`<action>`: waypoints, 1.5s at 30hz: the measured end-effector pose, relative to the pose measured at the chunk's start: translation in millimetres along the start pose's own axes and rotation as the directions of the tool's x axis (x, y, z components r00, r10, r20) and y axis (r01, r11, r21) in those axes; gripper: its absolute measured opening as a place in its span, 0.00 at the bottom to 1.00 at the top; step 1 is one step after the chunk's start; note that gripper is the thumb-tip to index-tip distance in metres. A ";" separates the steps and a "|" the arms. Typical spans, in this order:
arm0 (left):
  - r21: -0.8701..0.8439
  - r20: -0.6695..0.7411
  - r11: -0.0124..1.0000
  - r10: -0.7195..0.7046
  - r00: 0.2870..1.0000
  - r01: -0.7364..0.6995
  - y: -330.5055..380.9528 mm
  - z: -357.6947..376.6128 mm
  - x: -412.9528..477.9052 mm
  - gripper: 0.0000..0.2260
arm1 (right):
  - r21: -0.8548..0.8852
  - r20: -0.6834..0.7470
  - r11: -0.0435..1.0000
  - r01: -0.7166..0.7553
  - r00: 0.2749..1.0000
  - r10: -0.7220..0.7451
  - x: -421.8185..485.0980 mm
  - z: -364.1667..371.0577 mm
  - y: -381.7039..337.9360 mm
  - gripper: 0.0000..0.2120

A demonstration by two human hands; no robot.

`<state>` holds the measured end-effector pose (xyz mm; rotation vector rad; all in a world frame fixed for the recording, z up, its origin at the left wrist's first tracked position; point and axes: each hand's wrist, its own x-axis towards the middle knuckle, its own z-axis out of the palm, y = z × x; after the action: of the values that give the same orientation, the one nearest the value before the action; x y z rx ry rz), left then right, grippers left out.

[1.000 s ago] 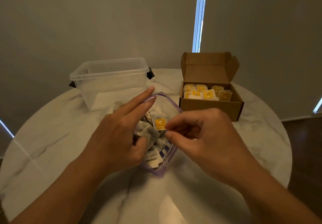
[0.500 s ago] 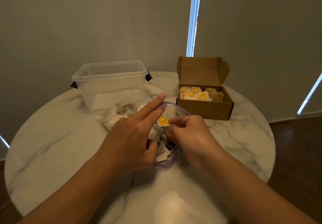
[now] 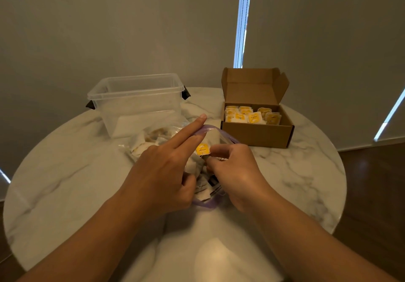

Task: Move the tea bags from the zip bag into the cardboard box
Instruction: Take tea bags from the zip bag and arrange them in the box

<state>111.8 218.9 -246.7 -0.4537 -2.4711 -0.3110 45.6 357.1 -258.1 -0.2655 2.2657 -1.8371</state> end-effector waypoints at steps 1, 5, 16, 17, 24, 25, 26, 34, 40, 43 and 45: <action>0.000 0.002 1.000 -0.002 1.000 0.002 0.6 0.2 0.0 0.33 | 0.009 0.003 1.000 0.001 1.000 -0.001 -1.1 -1.1 -1.8 0.10; -0.011 0.009 1.000 -0.016 1.000 0.017 1.1 0.4 -0.7 0.33 | 0.056 0.012 0.998 -0.022 1.000 0.022 -1.6 1.5 -9.4 0.10; -0.003 0.018 1.000 -0.019 1.000 0.019 -1.7 -0.2 1.1 0.34 | -0.197 -0.163 0.923 0.331 0.917 -0.363 -25.1 -17.4 3.3 0.06; -0.003 0.015 1.000 -0.018 1.000 0.018 -1.8 0.1 1.2 0.34 | -0.208 -0.172 0.910 0.359 0.902 -0.396 -26.7 -19.4 3.4 0.05; -0.019 -0.013 0.999 -0.027 1.000 0.027 -1.0 0.9 2.6 0.33 | -0.314 -0.137 0.855 0.414 0.871 -0.472 -26.6 -32.1 4.9 0.11; -0.020 -0.017 0.999 -0.030 0.999 0.030 -1.0 0.6 2.9 0.33 | -0.335 -0.120 0.841 0.426 0.866 -0.486 -27.2 -34.4 4.5 0.11; -0.020 -0.019 0.999 -0.034 0.999 0.034 -1.2 0.3 3.1 0.33 | -0.351 -0.094 0.827 0.439 0.862 -0.498 -27.9 -37.3 3.8 0.11; -0.038 0.003 0.997 -0.061 0.998 0.061 -3.1 -1.8 3.2 0.33 | -0.378 0.133 0.771 0.512 0.854 -0.502 -28.9 -81.0 -12.0 0.15; -0.067 0.046 0.997 -0.046 0.998 0.049 0.4 -2.6 3.2 0.31 | -0.213 0.064 0.820 0.531 0.845 -0.531 0.4 -139.2 -34.9 0.15; -0.082 0.053 0.996 -0.042 0.998 0.047 -0.8 -1.1 2.9 0.30 | -0.257 -0.027 0.798 0.545 0.821 -0.570 26.4 -164.6 -53.2 0.12; -0.084 0.057 0.995 -0.043 0.997 0.048 -1.3 -0.4 2.7 0.31 | -0.365 -0.042 0.778 0.511 0.826 -0.562 48.8 -176.5 -63.3 0.11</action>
<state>109.5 218.2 -244.9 -0.4472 -2.5324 -0.4291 -49.5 496.8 -163.4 -0.9615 2.8304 -1.7109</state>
